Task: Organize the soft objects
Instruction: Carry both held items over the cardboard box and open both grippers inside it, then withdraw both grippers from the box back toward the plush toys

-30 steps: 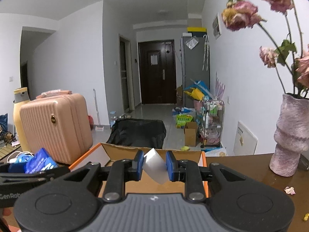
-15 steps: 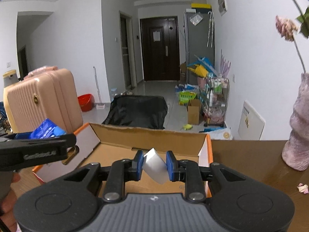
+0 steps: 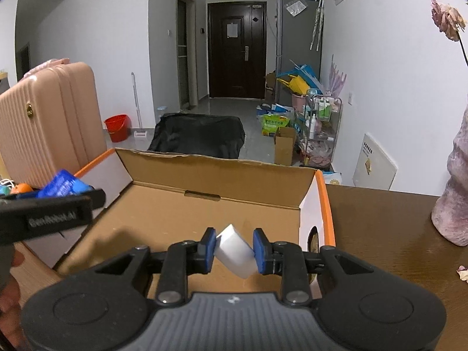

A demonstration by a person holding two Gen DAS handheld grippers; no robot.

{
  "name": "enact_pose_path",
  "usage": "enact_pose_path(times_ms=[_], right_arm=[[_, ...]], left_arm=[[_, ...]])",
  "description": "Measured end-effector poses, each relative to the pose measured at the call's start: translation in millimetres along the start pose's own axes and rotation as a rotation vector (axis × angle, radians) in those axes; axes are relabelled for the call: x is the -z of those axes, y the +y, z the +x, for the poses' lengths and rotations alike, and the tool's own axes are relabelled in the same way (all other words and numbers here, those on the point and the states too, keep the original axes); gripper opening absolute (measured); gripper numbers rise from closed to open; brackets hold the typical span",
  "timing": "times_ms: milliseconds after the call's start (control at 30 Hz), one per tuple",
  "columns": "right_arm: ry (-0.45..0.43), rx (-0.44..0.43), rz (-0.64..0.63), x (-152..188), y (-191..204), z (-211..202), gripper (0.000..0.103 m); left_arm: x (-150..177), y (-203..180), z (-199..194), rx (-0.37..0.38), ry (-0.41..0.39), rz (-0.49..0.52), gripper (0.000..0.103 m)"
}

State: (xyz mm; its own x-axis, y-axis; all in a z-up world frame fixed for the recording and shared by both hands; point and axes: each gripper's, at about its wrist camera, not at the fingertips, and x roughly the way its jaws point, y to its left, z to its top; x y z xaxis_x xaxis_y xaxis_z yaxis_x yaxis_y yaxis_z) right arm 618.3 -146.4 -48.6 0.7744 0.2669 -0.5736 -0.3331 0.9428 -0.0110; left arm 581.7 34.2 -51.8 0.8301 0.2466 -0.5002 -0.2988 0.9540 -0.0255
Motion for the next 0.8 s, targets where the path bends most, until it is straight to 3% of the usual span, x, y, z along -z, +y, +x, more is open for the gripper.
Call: enact_pose_path(times_ms=[33,100,167,267,500,800], right_arm=[[-0.003,0.006,-0.002,1,0,-1,0.031],[-0.002,0.01,-0.001,1,1,-1,0.046],[-0.007,0.02,-0.007,1,2,-2,0.078],[-0.014,0.031,-0.019,0,2,-4,0.098],[-0.016,0.047,-0.019,-3,-1,-10,0.103],[-0.104,0.048,0.029,-10,-13,-43,0.103]], left_arm=[[-1,2,0,0.003,-0.001,-0.008,0.088],[-2,5,-2,0.002,-0.011,-0.014,0.091],[-2,5,-3,-0.002,-0.01,-0.015,0.102],[-3,6,-4,-0.002,-0.007,-0.025,0.103],[-5,10,-6,-0.008,0.011,-0.03,0.103],[-10,22,-25,-0.022,-0.004,-0.035,0.103]])
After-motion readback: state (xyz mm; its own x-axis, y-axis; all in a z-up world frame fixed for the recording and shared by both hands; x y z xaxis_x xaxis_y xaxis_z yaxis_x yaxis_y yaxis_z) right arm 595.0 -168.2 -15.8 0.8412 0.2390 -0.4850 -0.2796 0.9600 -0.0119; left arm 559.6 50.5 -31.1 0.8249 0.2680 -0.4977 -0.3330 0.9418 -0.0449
